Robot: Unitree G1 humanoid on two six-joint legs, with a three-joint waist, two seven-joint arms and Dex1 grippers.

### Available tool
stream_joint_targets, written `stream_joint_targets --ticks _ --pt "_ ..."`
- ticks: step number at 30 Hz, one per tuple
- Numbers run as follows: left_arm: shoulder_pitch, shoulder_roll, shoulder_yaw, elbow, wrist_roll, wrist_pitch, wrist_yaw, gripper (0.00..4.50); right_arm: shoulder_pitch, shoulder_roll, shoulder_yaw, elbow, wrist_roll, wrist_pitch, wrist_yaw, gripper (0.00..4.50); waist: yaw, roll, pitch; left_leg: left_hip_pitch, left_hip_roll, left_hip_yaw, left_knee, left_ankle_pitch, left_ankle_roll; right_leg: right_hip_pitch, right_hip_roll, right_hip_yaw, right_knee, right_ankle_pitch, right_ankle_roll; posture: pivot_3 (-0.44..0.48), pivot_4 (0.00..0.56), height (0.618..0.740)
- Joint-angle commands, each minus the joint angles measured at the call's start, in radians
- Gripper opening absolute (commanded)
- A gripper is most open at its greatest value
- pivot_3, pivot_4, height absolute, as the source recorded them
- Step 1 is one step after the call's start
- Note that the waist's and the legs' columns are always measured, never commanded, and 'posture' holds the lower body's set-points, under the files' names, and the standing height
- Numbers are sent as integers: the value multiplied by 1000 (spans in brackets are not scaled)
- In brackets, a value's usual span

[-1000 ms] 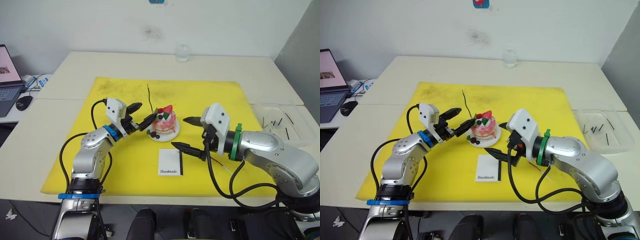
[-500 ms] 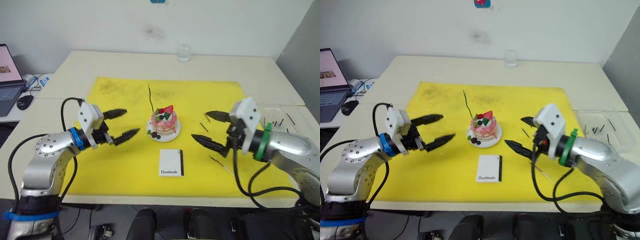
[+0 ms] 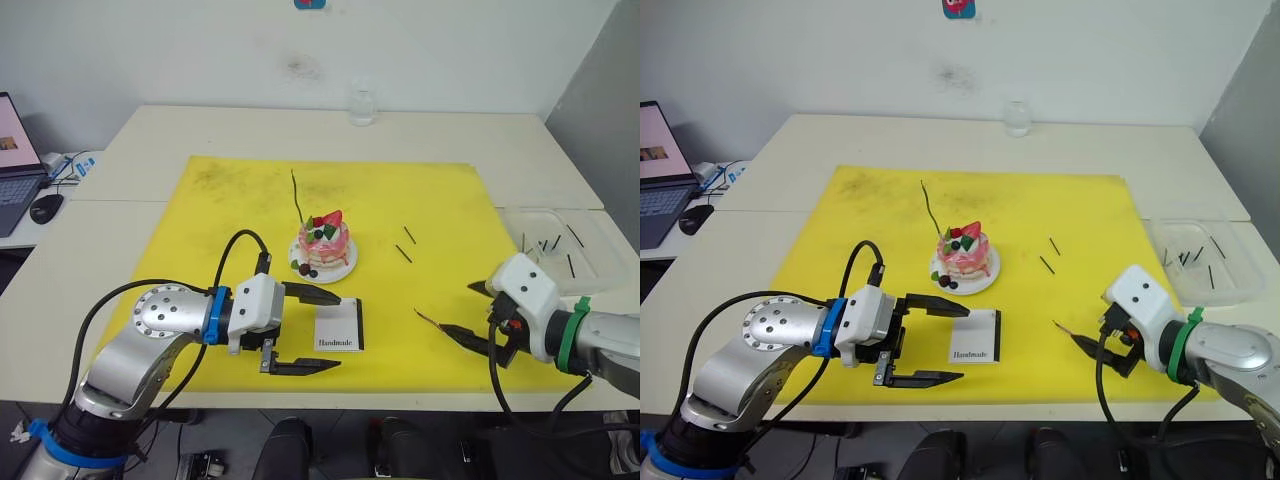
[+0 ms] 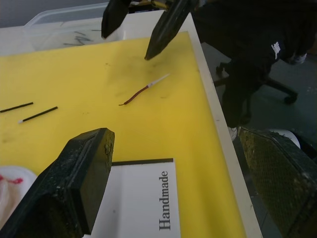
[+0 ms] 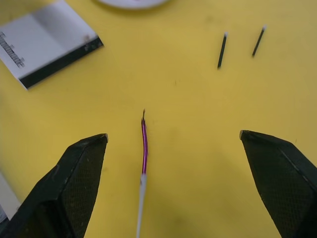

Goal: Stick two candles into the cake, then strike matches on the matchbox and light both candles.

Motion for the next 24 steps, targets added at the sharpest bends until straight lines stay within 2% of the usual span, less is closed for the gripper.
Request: stream_joint_targets --ticks 1,12,16,19,21,23,24 --pt "-34 -21 -15 -31 10 -14 19 4449 -24 -2 31 1 1 42 -19 4500 -1 0 0 0 0 0 0 0 0 0 0 0 0 0 0 0 150 740" --pt "-69 -62 -47 -40 37 -11 66 4449 -52 7 163 84 -89 27 -34 4500 -3 0 0 -1 -1 0 0 0 0 0 1 0 -1 0 0 0 150 740" --pt "-65 -67 -50 -44 39 -7 77 4500 -42 20 189 90 -118 9 -39 3577 -3 0 0 -1 -1 0 0 0 0 0 1 0 -1 0 0 0 150 740" --pt "-65 -74 -46 -51 26 3 86 4500 -31 19 199 74 -126 19 -34 2470 -3 0 0 -1 -1 -1 0 0 0 0 1 0 -1 0 0 0 150 740" --pt "-78 -91 -35 -76 -37 77 117 4500 -24 27 194 54 -115 37 -37 1669 -4 0 0 -1 -1 -1 0 0 0 0 1 0 -1 0 0 0 150 740" --pt "-84 -95 -34 -89 -56 105 126 4500 -24 34 194 40 -110 48 -41 1108 -4 0 0 -1 -1 -1 0 0 0 0 1 0 -1 0 0 0 150 740" --pt "-84 -91 -38 -91 -49 101 121 4500 -29 40 192 36 -109 54 -44 677 -4 0 0 -1 -1 -1 0 0 0 0 1 0 -1 0 0 0 150 740"
